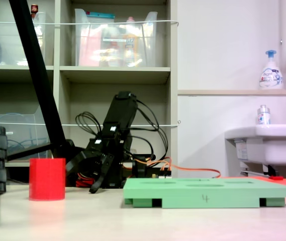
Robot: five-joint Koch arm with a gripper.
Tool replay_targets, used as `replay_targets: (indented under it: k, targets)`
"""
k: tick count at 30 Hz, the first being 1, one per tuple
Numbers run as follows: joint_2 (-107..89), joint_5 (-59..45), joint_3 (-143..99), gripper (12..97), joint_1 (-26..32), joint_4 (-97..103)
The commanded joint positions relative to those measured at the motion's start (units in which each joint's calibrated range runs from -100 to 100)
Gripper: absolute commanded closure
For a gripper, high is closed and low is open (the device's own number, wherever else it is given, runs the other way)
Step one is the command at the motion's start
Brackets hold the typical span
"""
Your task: Put the octagonal pillar block into the corresponding hole
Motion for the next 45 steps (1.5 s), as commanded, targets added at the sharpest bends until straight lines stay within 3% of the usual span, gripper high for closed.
replay_targets:
  k: [1,6,13,21,25,29,45]
  targets:
    - [-0.4,1.7,-0.4,58.5,0.0,-6.5]
    - [-0.4,7.4,0.0,59.2,1.0,-21.4]
    - [-0.4,11.7,26.2,63.0,1.9,-54.2]
    - [-0.4,13.4,54.8,52.5,1.6,-76.8]
    - [16.6,13.4,72.4,38.5,1.4,-86.0]
    - [31.7,13.4,83.2,30.7,1.4,-87.2]
    - [84.5,13.1,112.9,30.7,1.2,-86.9]
